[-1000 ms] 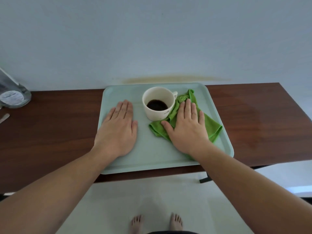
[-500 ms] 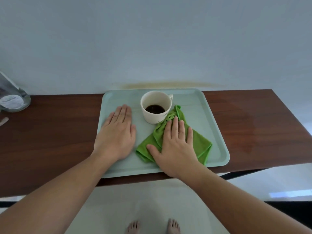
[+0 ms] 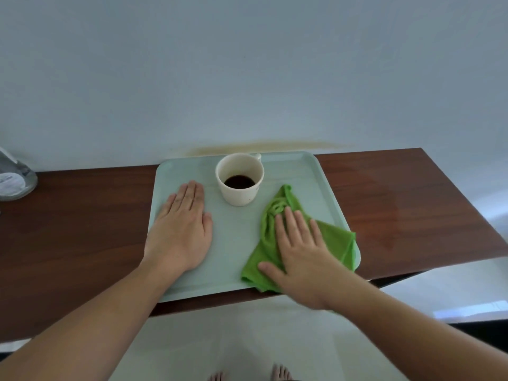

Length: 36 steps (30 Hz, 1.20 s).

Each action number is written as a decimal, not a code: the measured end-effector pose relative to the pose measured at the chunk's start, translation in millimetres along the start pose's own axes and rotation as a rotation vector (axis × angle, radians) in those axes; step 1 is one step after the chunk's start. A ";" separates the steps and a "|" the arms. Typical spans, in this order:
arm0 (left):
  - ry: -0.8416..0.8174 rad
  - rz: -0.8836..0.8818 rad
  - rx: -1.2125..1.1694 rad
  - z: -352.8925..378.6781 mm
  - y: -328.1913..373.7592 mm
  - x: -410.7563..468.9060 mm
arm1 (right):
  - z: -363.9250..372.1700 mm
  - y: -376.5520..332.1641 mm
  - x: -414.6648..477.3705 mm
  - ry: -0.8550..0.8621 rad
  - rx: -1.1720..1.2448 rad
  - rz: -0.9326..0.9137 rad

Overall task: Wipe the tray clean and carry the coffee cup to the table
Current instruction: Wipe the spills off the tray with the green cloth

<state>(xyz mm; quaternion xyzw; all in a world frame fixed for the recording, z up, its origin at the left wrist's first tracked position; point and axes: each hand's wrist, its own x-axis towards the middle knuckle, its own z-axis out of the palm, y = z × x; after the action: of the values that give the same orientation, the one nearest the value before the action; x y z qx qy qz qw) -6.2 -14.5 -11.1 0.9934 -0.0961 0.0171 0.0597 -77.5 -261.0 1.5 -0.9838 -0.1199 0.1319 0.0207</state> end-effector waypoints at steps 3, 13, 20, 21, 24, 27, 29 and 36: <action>-0.005 0.007 0.000 -1.2 0.8 -0.9 | -2.9 -16.4 16.7 0.017 0.033 -0.025; -0.011 0.007 0.020 -2.1 1.1 -0.9 | -19.6 32.4 26.9 0.066 0.044 0.176; -0.012 0.007 0.014 -0.4 -1.3 1.1 | -4.5 -20.2 25.7 0.073 0.072 0.090; -0.009 0.008 0.015 -0.4 -1.0 0.4 | -10.0 -13.5 37.3 0.105 0.070 0.093; -0.012 0.017 0.008 -0.8 0.3 -0.4 | -28.1 22.0 59.2 0.120 0.056 0.154; -0.013 0.028 0.005 -1.8 -0.6 -0.3 | -25.3 48.4 43.7 0.120 0.011 0.232; -0.013 0.043 0.014 -1.5 -0.3 -0.7 | -9.1 43.2 14.4 0.150 -0.009 0.244; -0.016 0.047 0.028 -0.8 0.3 1.4 | 2.3 -4.7 16.2 0.151 0.094 0.122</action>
<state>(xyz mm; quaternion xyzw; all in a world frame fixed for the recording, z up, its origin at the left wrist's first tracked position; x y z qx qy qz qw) -4.9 -15.0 -10.2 0.9917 -0.1198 0.0120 0.0445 -64.1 -252.5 -4.5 -0.9943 -0.0516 0.0640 0.0675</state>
